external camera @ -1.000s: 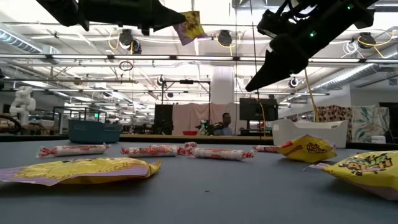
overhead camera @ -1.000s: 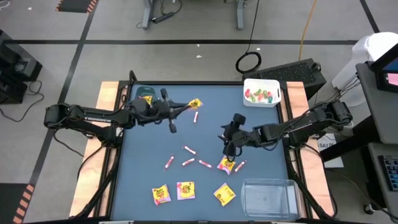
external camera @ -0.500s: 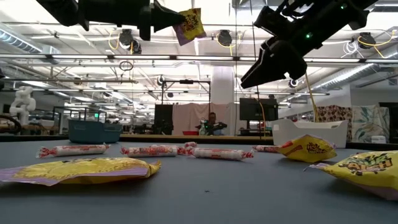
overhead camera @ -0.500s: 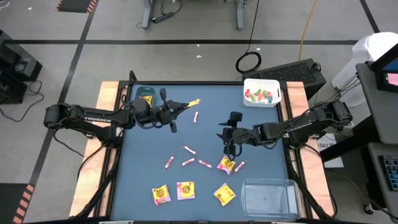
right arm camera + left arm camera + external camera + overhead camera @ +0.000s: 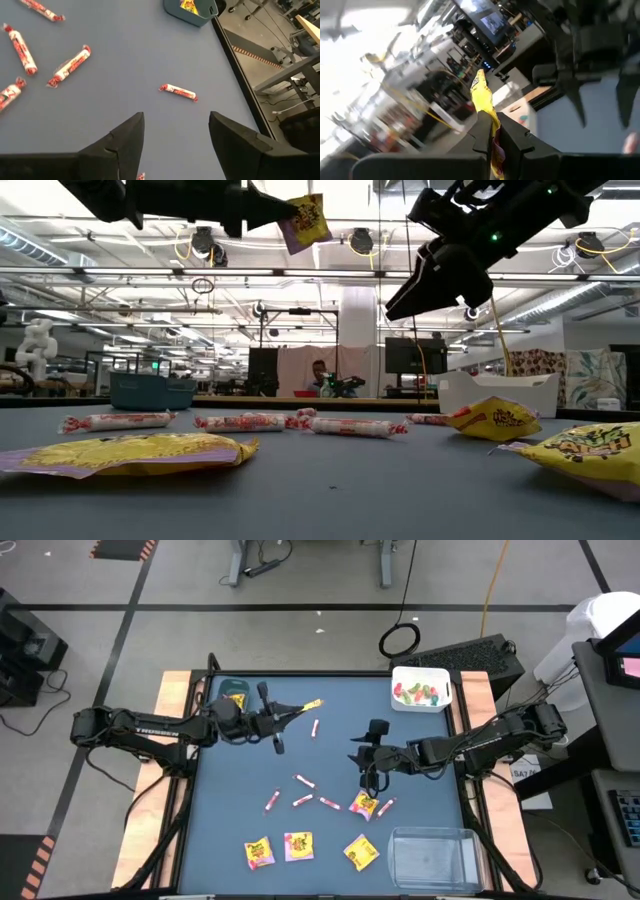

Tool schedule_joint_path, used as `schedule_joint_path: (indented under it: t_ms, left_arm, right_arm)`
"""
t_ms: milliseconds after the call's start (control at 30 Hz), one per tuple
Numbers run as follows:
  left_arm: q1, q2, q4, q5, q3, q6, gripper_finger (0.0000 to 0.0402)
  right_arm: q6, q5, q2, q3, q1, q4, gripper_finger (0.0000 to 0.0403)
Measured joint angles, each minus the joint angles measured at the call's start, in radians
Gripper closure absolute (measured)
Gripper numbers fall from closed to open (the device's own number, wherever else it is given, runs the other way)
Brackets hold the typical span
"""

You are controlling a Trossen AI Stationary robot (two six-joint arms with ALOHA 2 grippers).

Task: Sort candy
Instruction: Put the yellow candy pack into the blue bin

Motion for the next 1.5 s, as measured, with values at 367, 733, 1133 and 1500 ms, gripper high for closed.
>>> schedule_joint_path:
  t_ms: [367, 733, 1133, 1500]
  left_arm:
    - [0.0, 0.001, -0.08, 0.0, 0.0, -0.769, 0.0379]
    - [0.0, 0.001, -0.242, 0.0, 0.0, -1.353, 0.0379]
    - [0.057, 0.0, -0.329, -0.106, 0.0, -0.975, 0.0379]
    - [0.245, -0.102, -0.705, -0.278, 0.002, -1.024, 0.0379]
  right_arm:
    - [0.048, -0.001, 0.0, 0.0, 0.0, 0.022, 0.019]
    - [0.092, -0.001, 0.0, 0.0, 0.0, 0.033, 0.019]
    - [0.096, -0.001, 0.0, 0.0, 0.0, 0.037, 0.019]
    - [0.095, 0.0, 0.0, 0.0, 0.0, 0.04, 0.019]
